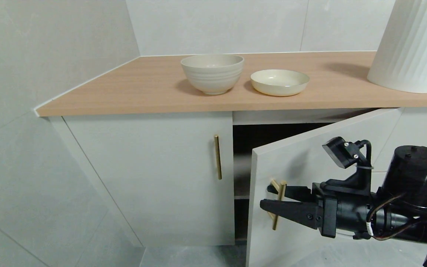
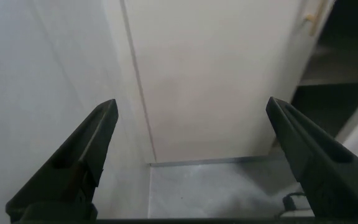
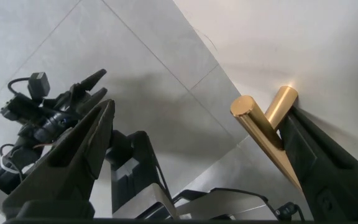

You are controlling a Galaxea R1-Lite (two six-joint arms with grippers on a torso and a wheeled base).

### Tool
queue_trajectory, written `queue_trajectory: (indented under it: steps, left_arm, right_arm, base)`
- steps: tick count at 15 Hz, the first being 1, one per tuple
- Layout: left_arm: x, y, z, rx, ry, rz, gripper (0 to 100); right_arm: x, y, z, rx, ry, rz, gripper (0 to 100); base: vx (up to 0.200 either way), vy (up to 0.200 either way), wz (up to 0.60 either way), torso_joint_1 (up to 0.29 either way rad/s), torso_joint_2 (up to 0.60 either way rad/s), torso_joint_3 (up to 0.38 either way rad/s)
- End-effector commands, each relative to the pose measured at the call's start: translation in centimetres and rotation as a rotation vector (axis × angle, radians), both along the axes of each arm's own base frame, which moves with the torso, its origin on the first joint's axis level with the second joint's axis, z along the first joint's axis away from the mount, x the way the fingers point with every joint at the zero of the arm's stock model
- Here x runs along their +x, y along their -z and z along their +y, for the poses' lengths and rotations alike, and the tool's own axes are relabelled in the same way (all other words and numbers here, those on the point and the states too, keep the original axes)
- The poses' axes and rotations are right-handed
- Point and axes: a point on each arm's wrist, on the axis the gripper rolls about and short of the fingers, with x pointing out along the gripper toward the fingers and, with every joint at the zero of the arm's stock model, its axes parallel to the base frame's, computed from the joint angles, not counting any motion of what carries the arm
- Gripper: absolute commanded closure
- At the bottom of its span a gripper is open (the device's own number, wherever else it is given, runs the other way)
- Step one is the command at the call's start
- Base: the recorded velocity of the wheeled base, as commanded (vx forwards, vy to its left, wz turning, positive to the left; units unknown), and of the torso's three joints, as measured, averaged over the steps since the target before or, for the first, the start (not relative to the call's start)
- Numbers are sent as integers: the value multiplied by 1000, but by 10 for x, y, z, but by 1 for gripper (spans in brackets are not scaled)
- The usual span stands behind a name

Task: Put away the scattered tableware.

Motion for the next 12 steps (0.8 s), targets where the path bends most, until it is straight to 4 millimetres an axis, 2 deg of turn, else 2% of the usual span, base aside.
queue_trajectory:
  steps: [1, 2, 4, 6, 7, 8, 9, 10, 12]
  left_arm:
    - [0, -5, 0, 5, 15, -3, 0]
    - [-6, -31, -1, -7, 85, -57, 0]
    - [-8, -71, -4, -32, 232, -20, 0]
    - [11, -112, -7, -49, 355, 60, 0]
    - [31, -135, -9, -58, 414, 110, 0]
    - [38, -142, -10, -61, 435, 125, 0]
    - [65, -160, -12, -76, 523, 182, 0]
    - [86, -164, -16, -89, 619, 249, 0]
    - [117, -152, -29, -109, 756, 389, 0]
  right_arm:
    - [-1, -1, 0, 1, 1, -2, 0]
    - [-1, 0, 0, -1, 0, 0, 0]
    - [-1, 1, -1, -3, 0, 3, 0]
    - [-2, 0, -1, -2, 0, 2, 0]
    - [-2, -1, -1, 2, 0, -3, 0]
    - [-2, -2, -1, 3, 0, -4, 0]
    - [-2, -2, -1, 4, 0, -6, 0]
    - [-2, -2, -1, 4, 0, -6, 0]
    - [-3, -2, -1, 3, 0, -4, 0]
  base:
    - [0, 0, 0, 0, 0, 0]
    - [0, 0, 0, 0, 0, 0]
    - [0, 0, 0, 0, 0, 0]
    - [0, 0, 0, 0, 0, 0]
    - [0, 0, 0, 0, 0, 0]
    - [0, 0, 0, 0, 0, 0]
    - [0, 0, 0, 0, 0, 0]
    - [0, 0, 0, 0, 0, 0]
    - [0, 0, 0, 0, 0, 0]
